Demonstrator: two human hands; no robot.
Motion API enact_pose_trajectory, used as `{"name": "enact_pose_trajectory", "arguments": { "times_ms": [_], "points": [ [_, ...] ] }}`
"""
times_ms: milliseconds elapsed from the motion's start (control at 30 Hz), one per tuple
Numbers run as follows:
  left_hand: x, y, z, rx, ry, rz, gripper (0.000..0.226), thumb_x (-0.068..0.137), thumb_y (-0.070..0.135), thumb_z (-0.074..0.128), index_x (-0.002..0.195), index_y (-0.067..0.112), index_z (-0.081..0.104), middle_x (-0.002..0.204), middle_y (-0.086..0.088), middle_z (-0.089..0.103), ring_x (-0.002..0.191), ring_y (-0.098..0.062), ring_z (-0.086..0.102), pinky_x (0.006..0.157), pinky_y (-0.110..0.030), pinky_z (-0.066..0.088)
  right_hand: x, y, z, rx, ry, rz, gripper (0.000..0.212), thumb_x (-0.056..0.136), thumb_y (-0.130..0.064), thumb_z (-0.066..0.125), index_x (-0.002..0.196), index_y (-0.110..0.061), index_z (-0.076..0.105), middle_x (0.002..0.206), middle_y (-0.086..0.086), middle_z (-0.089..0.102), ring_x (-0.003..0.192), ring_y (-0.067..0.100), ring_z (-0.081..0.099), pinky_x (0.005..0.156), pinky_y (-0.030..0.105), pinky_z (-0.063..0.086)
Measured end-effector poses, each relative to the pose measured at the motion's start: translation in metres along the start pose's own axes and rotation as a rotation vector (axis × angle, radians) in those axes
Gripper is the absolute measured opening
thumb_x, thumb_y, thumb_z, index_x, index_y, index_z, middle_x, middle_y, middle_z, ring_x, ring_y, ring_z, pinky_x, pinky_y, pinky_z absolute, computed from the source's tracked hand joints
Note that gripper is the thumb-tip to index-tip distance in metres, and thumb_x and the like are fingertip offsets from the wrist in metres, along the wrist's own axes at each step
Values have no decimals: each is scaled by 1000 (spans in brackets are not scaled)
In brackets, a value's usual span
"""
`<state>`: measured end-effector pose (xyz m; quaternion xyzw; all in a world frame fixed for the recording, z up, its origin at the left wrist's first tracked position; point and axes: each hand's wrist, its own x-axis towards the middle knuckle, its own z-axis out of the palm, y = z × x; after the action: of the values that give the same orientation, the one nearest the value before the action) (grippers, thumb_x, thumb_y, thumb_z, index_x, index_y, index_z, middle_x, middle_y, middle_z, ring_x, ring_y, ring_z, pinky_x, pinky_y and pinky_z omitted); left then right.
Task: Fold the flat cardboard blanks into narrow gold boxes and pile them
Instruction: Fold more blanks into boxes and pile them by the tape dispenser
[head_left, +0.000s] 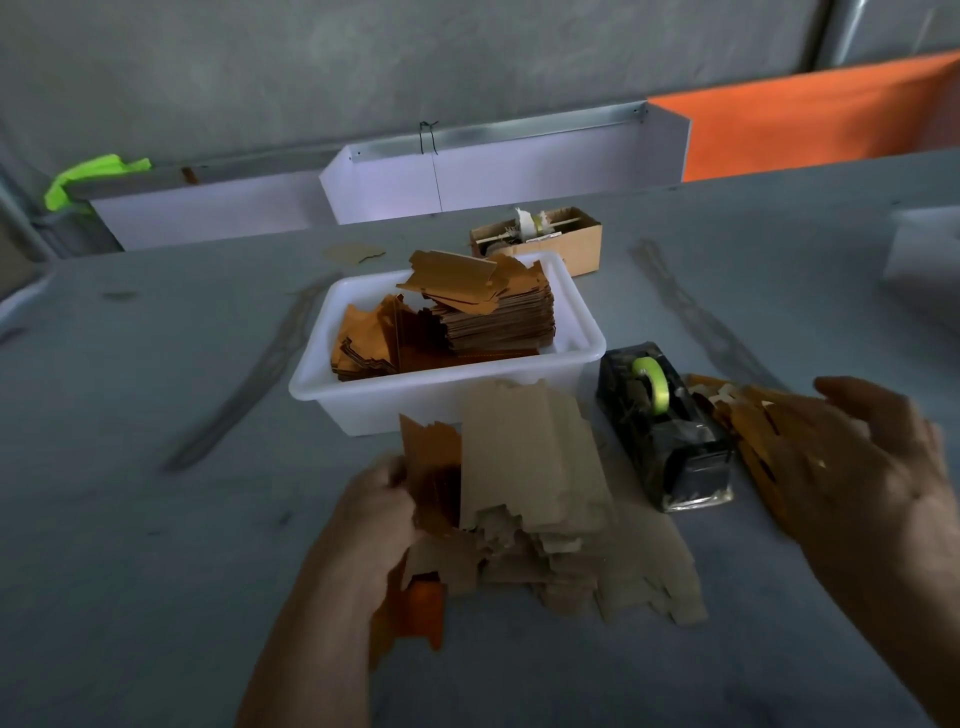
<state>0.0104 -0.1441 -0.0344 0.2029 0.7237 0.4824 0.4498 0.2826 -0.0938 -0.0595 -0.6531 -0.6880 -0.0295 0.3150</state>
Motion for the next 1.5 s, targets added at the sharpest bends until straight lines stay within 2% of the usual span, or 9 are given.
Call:
{"name": "enact_pose_trajectory", "arguments": {
  "times_ms": [167,267,367,500,600,833,1000,1167,1500],
  "points": [
    [-10,13,-6,-20,-157,99,22,85,41,63,106,32,62,100,11,66,89,-9,59,80,-35,50,-13,-29,-6,248,138,-132,24,88,-18,64,107,-2,69,117,20,56,104,39,53,84,48,49],
    [-17,10,6,429,113,438,25,97,22,53,120,26,60,96,9,64,79,-1,54,64,-19,41,-23,-50,-18,462,23,-150,27,85,-32,54,102,-17,71,110,-4,62,102,-1,55,85,7,41],
    [-46,13,29,676,371,792,38,95,22,42,130,22,57,101,-2,70,78,-11,62,65,-21,52,-29,-77,-25,949,-382,56,22,84,-49,61,97,-34,70,99,-18,70,91,-7,64,74,10,51],
    [-77,6,61,880,168,1001,52,76,12,72,127,9,61,121,-9,67,106,-19,67,92,-22,47,-28,-98,-18,1566,-809,409,40,68,-34,66,107,-25,71,103,0,73,98,14,69,82,27,56],
    [-72,-3,63,786,-10,932,63,94,22,52,150,30,24,157,15,22,140,7,17,104,2,-2,-25,-97,-10,1638,-777,477,31,74,-23,59,100,-22,74,100,8,73,96,19,69,76,27,56],
    [-66,6,52,528,-136,800,30,91,19,61,115,38,67,119,29,59,110,17,49,96,-8,41,-22,-85,-4,1642,-696,496,29,73,-19,59,97,-10,73,98,16,72,91,25,70,76,31,58],
    [-55,10,49,401,-27,615,59,78,37,74,129,44,45,118,25,54,107,3,55,87,-13,45,-13,-69,-5,1580,-712,497,25,73,-18,58,92,-14,74,99,14,72,90,26,70,70,31,59],
    [-43,16,43,171,-389,294,52,65,36,83,112,26,63,100,8,73,96,-14,68,88,-38,54,-12,-60,-7,1532,-792,421,26,73,-18,60,94,-12,74,100,17,71,90,29,70,69,31,58],
    [-34,9,41,172,-368,301,30,72,26,79,101,25,70,90,9,75,91,-9,67,75,-21,49,-14,-65,-10,1266,-752,333,17,77,-18,63,88,-18,75,87,4,74,79,18,69,71,30,58]
  ]
}}
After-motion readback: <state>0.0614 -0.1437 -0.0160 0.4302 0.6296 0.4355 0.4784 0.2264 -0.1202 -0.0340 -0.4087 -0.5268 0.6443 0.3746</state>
